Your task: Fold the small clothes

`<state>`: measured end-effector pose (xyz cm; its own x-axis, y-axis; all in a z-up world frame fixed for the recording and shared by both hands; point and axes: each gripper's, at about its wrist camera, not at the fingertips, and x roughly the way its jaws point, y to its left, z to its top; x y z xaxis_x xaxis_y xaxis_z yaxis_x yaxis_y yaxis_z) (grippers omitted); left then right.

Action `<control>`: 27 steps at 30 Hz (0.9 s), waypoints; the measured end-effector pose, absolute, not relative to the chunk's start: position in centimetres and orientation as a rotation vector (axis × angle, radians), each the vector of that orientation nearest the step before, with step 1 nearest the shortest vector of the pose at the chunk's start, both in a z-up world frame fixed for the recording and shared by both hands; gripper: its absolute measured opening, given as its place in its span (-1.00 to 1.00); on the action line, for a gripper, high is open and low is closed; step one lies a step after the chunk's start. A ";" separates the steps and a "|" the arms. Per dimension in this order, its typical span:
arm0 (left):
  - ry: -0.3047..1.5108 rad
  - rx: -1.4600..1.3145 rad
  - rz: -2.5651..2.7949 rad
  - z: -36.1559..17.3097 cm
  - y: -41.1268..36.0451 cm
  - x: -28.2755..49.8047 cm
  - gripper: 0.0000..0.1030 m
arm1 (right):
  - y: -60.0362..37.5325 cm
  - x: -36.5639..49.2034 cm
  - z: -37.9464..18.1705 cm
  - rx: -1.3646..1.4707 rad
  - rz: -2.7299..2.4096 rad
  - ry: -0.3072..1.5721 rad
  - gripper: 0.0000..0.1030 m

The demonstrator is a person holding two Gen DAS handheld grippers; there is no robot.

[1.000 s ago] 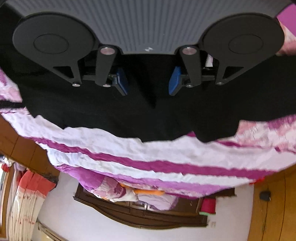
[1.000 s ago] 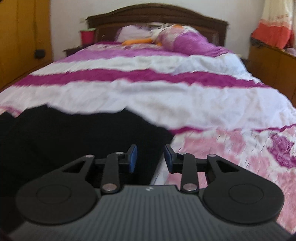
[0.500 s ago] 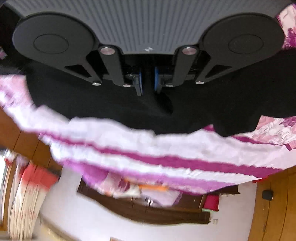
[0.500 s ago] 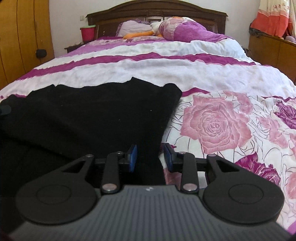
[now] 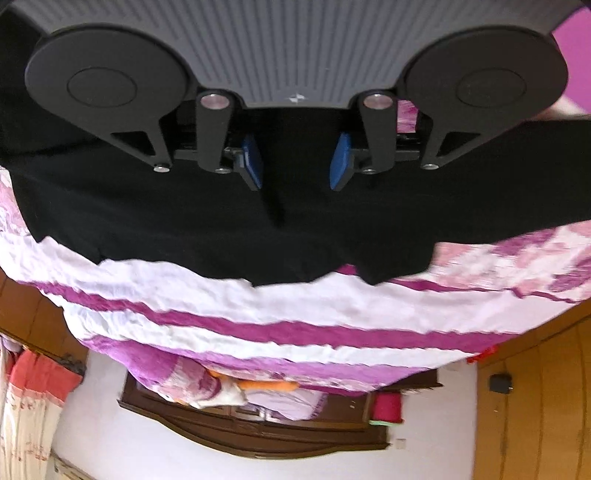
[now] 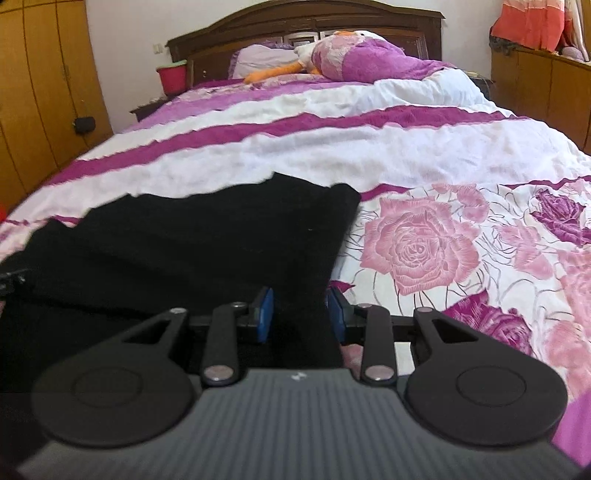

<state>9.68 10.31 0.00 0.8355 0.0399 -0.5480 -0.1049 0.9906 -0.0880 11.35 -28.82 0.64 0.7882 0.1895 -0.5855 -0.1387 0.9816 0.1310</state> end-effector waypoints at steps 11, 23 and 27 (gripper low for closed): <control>0.584 -0.304 0.345 0.5 19.1 2.5 0.16 | -27.5 4.2 5.7 0.125 0.252 0.674 -0.15; 0.528 -0.665 0.465 -2.2 26.1 -0.3 0.20 | -24.7 1.2 1.1 0.088 0.163 0.720 -0.14; 0.485 -0.743 0.500 -2.7 27.1 0.4 0.20 | -24.1 1.3 -0.9 0.109 0.133 0.738 -0.14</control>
<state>0.39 27.11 -2.66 0.7777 0.2529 -0.5756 -0.5830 0.6328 -0.5097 1.27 -24.09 -0.95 0.7321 0.1586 -0.6625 -0.0818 0.9859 0.1456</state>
